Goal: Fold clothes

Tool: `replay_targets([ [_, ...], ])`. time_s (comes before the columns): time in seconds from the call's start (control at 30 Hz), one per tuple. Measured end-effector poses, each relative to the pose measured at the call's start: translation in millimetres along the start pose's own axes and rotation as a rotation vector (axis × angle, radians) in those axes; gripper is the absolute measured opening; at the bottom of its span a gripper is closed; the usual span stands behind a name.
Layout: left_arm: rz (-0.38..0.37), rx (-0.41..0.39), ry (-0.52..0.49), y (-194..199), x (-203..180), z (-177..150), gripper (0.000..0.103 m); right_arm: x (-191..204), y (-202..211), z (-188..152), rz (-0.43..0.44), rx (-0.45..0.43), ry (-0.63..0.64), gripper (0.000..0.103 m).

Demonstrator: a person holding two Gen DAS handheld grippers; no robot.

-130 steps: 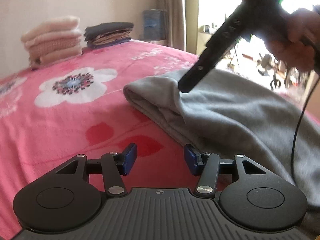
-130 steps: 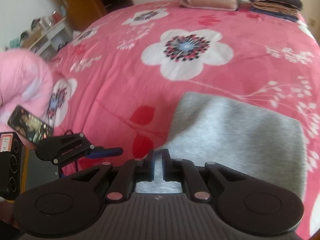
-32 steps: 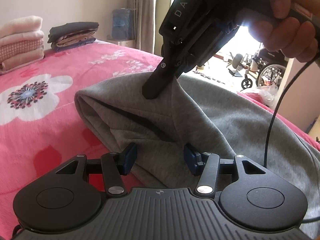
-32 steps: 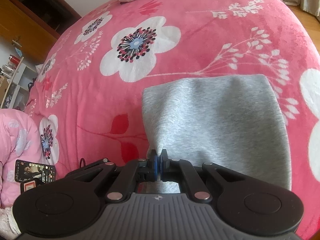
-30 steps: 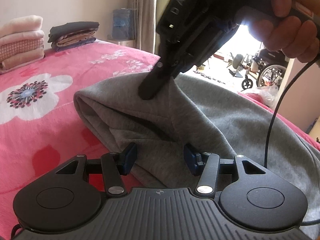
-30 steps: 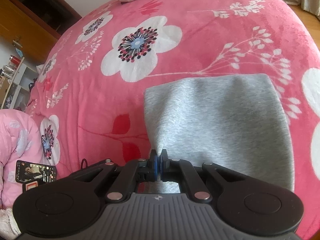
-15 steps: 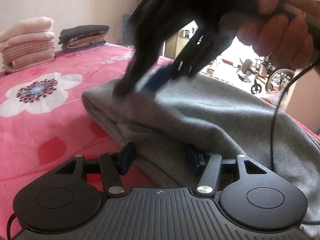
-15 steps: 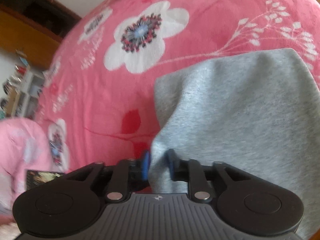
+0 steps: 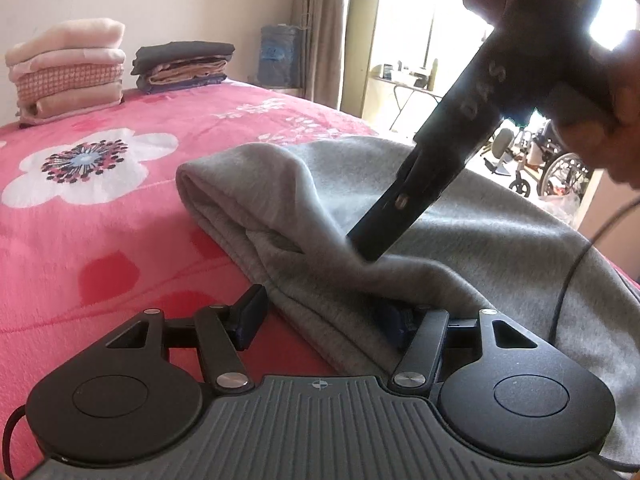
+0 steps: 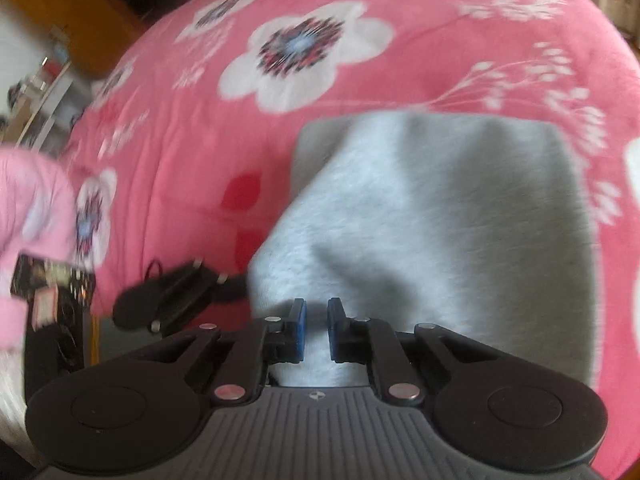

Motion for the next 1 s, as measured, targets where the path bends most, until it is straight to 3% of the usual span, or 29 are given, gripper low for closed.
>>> replay_targets([
  [0.23,0.015,0.027,-0.011,4,-1,0,0.060,13,-9,-2,-0.009,-0.014,0.090,0.011],
  [0.57,0.082,0.046,0.040,46,16,9,0.060,13,-20,-8,-0.044,-0.001,0.136,0.011],
  [0.67,0.094,0.007,0.122,54,26,24,0.060,11,-22,-9,-0.047,-0.001,0.122,0.011],
  [0.77,0.046,-0.014,0.158,47,19,32,0.060,8,-18,-6,-0.042,-0.010,0.088,0.011],
  [0.9,0.043,0.037,0.089,24,3,18,0.060,3,-10,-1,-0.035,-0.023,0.040,0.012],
  [1.0,0.056,0.064,0.115,18,3,7,0.060,-1,-4,3,-0.029,-0.033,0.003,0.013],
])
Point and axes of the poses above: each gripper's, at about its wrist camera, not at the fingertips, and y roughly against the way its jaws point, x to its left, z to its top, the point moved 6 cm from there along -y, roughly the way its jaws point, and after that the axes turned 10 degrees about -x, right-handed, at the moved point
